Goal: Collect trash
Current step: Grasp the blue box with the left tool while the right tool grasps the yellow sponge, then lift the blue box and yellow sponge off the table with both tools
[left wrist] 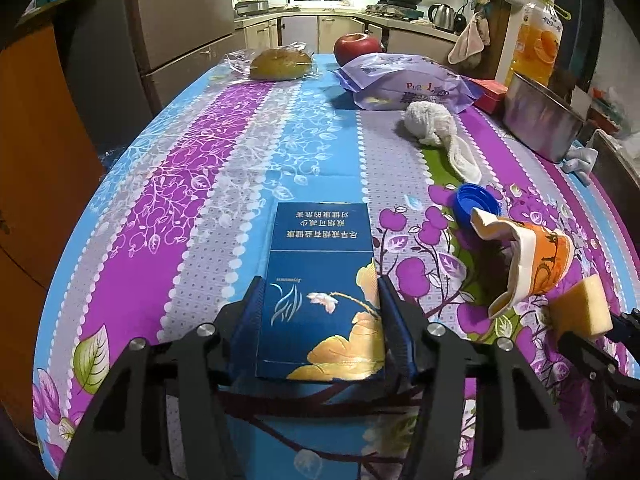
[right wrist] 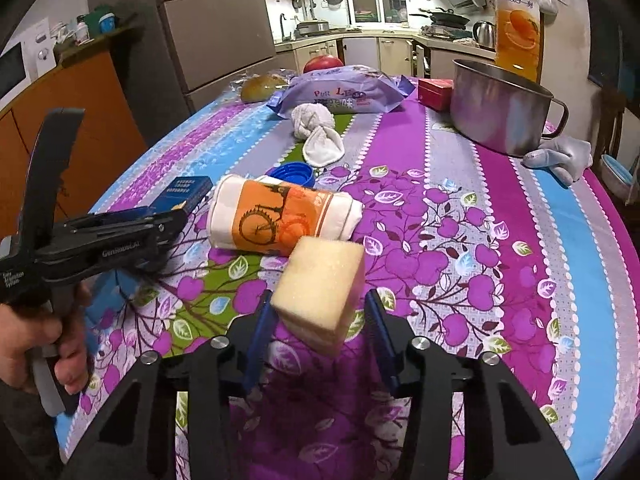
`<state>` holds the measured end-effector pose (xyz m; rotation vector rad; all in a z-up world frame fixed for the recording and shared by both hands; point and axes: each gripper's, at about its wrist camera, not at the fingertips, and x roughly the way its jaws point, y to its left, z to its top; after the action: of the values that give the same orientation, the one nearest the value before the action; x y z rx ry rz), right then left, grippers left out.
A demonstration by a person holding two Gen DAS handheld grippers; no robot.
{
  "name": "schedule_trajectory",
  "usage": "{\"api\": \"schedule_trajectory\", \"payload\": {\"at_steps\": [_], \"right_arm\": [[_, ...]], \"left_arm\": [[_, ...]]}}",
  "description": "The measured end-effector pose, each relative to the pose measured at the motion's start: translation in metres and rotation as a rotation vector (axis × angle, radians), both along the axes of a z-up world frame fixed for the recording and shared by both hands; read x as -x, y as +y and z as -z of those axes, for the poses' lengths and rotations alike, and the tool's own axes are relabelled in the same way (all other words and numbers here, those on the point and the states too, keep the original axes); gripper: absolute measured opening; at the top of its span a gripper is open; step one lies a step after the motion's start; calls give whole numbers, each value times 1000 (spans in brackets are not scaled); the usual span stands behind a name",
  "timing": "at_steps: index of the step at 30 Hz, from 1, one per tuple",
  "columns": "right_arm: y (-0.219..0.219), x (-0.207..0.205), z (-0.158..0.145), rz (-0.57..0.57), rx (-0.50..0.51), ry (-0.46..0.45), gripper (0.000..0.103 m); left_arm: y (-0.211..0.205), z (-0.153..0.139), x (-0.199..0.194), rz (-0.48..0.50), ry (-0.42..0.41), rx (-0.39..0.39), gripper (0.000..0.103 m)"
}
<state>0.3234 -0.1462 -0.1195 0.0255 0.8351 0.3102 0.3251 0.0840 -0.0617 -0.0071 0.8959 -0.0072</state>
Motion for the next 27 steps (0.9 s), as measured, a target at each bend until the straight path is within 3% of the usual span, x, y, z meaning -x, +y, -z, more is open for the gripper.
{"api": "schedule_trajectory", "payload": {"at_steps": [6,16,27], "right_arm": [[-1,-1,-2,18,1,-12,39],[-8,8,-7,33,5,-49,36],[-21,26,-13,33,-6,-83,36]], "left_arm": [[0,0,1,5,-3,4,53],[0,-4,9,5,-29,36,53],[-11,-13,28,3,-94,8,53]]}}
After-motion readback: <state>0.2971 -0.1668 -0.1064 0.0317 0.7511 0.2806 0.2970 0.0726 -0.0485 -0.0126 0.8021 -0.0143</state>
